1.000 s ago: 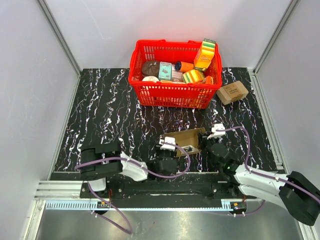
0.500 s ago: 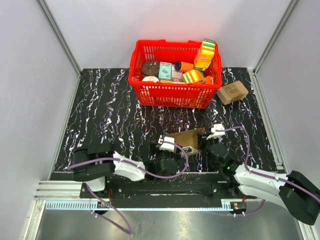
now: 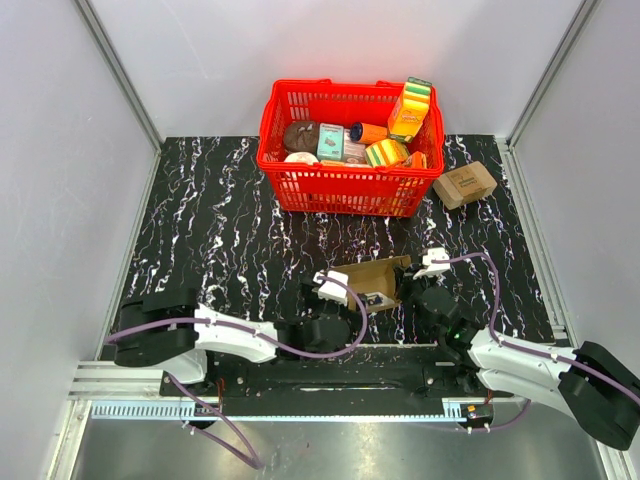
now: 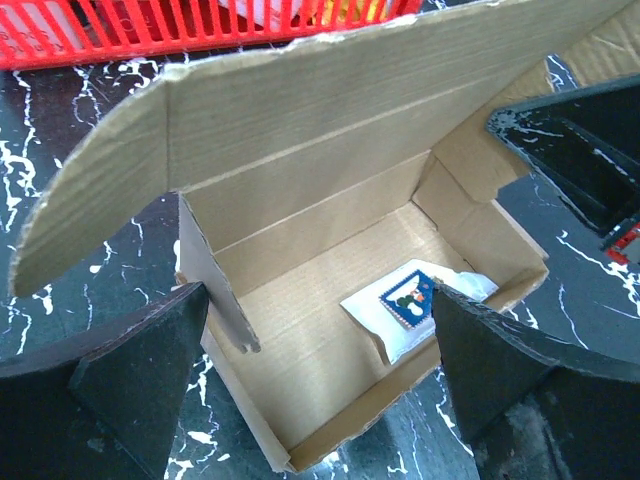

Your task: Fold the paper box

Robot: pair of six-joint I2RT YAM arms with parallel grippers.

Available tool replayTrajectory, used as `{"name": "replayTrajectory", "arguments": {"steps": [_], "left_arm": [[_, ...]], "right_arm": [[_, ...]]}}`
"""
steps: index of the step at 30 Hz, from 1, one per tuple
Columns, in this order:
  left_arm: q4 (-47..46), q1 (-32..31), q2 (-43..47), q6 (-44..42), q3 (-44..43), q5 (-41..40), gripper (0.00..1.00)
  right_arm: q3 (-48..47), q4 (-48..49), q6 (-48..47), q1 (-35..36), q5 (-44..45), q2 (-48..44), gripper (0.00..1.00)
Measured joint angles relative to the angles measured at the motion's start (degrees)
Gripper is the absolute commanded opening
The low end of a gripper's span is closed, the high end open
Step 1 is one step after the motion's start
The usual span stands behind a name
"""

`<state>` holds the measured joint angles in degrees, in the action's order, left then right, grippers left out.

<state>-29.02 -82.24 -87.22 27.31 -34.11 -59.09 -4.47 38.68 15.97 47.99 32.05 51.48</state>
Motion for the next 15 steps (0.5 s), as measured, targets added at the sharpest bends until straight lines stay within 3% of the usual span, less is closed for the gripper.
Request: {"name": "replayTrajectory", "arguments": {"steps": [15], "left_arm": [[4.2, 0.0, 6.8, 0.8, 1.6, 9.8, 0.99]], "right_arm": [[0.0, 1.1, -0.1, 0.0, 1.2, 1.4, 0.01]]}}
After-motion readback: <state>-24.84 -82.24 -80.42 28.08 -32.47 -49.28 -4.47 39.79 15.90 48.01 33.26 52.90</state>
